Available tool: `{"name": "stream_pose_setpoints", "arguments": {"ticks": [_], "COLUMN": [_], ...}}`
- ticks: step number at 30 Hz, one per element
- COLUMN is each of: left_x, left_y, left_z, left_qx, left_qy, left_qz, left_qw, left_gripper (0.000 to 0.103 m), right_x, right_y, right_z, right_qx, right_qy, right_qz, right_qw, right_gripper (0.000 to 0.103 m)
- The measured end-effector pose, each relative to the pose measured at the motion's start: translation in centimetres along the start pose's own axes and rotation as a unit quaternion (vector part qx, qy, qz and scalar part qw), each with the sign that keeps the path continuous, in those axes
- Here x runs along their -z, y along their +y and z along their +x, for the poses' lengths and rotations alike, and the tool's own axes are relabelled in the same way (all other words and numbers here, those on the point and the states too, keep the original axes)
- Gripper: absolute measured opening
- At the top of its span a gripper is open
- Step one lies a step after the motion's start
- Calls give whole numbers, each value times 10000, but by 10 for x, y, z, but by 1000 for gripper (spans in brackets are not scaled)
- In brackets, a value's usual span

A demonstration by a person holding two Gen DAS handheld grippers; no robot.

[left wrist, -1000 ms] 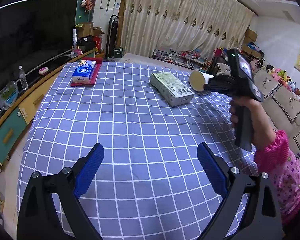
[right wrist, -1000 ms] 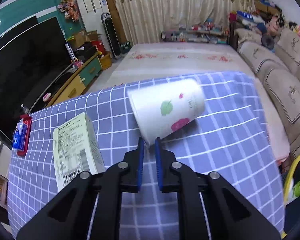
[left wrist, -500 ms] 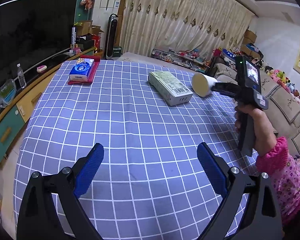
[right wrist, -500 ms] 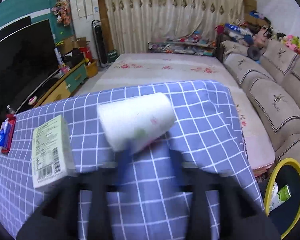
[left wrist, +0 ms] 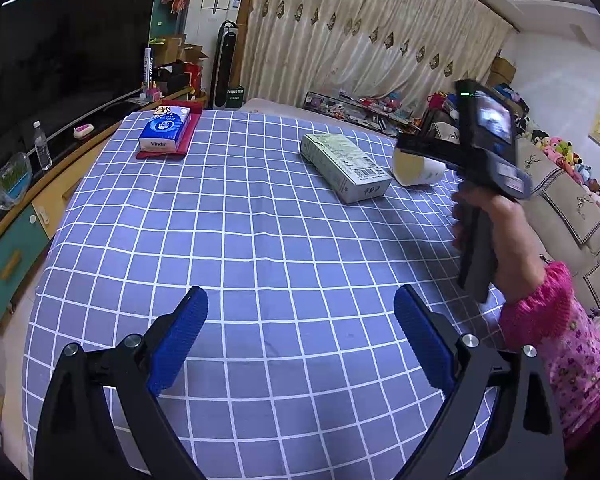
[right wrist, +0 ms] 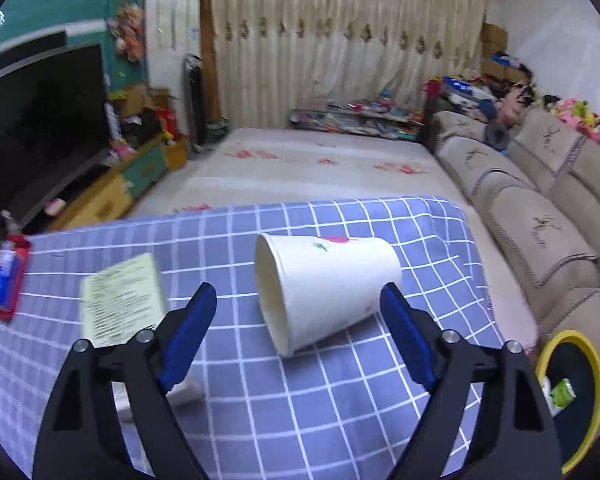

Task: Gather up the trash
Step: 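Carry the paper cup with the right gripper into the bin and release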

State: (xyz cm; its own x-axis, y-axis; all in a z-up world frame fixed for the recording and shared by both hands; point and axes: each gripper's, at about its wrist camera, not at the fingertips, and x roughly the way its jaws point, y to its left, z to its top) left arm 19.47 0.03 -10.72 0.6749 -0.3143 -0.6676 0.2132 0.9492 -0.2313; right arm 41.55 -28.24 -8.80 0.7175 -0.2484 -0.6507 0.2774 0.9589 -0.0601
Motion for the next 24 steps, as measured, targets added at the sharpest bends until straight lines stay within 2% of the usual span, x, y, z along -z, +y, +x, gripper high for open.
{"name": "stream_pose_setpoints", "arguments": {"ticks": [2,3,4,5,6,7,8,11,15,19,21,24], "left_x": [0,0,0,0,-1,-1,-1,-1,1,0,-2,-7], "left_y": [3,4,6,7,8,9,9,11,6,-1,-9,-24], "left_z": [-1,-1,-2,-3,-4,-4,-4,-4,-4,-4,-4,-2], "left_qx": [6,12,17,17,15,18,26,34,57,102,124,149], "left_qy": [-2,-7,-20,-32,-35,-30,-22,-33,-32,-35,-47,-54], "left_qz": [-17,-29,-37,-40,-44,-49,-50,-43,-3,53,148,317], "left_qw": [10000,10000,10000,10000,10000,10000,10000,10000,10000,9999,9998,9994], "left_gripper": [93,93,93,93,93,93,93,93,93,93,93,93], "right_x": [-1,0,1,0,1,0,0,1,8,21,30,47], "right_y": [7,8,7,2,-1,-4,-11,-29,-58,-92,-116,-166], "right_z": [17,22,27,30,32,34,36,30,-8,-49,-70,-88], "right_qx": [364,496,631,590,618,679,612,339,-365,-839,-883,-643], "right_qy": [101,116,172,278,317,336,413,435,342,328,303,416], "right_qz": [-128,-186,-239,-165,-145,-168,-137,27,153,171,223,336], "right_qw": [9992,9985,9976,9977,9975,9970,9972,9985,9986,9958,9954,9965], "right_gripper": [77,71,52,33,26,12,4,3,3,3,3,3]}}
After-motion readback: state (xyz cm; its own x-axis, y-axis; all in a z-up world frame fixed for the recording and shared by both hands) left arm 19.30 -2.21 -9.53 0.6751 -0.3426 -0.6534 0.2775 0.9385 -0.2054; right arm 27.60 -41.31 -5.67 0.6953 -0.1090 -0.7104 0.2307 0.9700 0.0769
